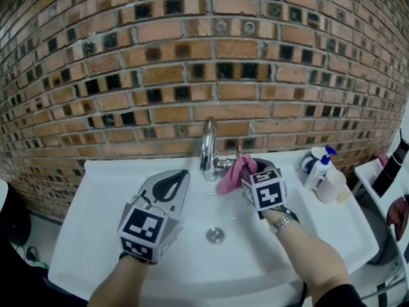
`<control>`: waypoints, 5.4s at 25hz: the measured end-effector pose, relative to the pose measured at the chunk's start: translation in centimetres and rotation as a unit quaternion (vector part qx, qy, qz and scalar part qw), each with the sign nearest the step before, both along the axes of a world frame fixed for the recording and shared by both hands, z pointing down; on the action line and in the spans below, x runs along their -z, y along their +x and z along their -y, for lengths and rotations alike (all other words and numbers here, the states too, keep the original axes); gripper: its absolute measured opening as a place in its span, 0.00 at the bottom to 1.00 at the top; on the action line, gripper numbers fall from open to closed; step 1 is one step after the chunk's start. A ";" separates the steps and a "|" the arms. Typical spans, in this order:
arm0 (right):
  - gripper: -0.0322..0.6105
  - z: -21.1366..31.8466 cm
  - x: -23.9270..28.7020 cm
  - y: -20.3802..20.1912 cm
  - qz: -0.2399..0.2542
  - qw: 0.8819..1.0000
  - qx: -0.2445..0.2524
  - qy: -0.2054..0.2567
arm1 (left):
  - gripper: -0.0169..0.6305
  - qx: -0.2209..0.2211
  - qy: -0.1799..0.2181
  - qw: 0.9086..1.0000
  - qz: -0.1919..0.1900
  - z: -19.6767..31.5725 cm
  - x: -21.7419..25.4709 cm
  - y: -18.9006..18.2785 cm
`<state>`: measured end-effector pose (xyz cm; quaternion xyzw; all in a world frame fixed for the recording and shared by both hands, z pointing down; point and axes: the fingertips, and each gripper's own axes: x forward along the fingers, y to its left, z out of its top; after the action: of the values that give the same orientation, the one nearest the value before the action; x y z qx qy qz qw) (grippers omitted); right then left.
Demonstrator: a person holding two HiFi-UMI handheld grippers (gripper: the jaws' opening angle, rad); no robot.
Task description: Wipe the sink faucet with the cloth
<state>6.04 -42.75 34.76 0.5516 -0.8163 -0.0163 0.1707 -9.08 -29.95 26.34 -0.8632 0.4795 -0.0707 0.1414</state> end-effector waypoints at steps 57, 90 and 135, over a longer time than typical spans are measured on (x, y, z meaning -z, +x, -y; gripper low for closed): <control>0.16 -21.9 13.3 -5.9 -0.011 0.942 0.298 0.155 | 0.42 -0.223 -0.033 0.974 -0.008 -10.7 4.0 7.0; 0.21 -28.2 13.8 -9.0 -0.053 0.884 0.440 0.148 | 0.15 -0.249 0.049 0.962 0.100 -14.7 3.8 5.5; 0.18 -16.8 12.7 -6.0 0.162 0.950 0.195 0.184 | 0.15 -0.025 0.088 0.995 0.042 2.9 8.8 1.8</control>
<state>0.03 -25.97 22.04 0.3990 -0.9073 -0.1095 -0.0749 -7.24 -32.90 17.58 -0.8554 0.4557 -0.0604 0.2388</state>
